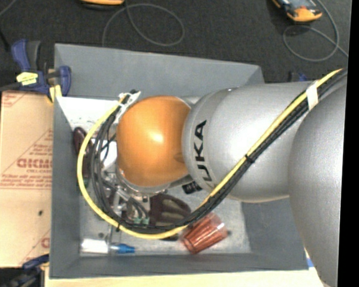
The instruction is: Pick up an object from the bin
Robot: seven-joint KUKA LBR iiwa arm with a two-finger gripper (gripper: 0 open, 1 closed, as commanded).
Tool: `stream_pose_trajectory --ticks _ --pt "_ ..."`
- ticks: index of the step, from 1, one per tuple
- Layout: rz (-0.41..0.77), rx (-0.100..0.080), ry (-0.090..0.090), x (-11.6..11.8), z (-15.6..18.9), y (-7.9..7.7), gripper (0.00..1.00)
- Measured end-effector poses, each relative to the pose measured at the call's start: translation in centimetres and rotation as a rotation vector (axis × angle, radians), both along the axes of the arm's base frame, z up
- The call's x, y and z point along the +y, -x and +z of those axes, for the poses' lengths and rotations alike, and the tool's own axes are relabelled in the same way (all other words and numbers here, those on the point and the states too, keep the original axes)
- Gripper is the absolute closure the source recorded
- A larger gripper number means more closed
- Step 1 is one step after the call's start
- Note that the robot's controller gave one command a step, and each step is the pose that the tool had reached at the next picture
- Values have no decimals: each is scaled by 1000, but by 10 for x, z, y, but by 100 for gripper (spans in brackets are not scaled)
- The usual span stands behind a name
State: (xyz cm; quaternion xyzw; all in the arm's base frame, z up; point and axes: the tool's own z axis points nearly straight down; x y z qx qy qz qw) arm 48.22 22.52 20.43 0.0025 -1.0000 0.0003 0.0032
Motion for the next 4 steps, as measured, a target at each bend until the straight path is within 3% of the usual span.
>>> stream_pose_trajectory --ticks 1,2,3,4 --pt "-5 -8 -2 -1 5 -2 0" --pt "-33 -11 -4 -33 -55 -21 0" --pt "-158 -11 -4 -83 -135 -67 0" --pt "-266 -10 -5 -86 -134 -63 0"
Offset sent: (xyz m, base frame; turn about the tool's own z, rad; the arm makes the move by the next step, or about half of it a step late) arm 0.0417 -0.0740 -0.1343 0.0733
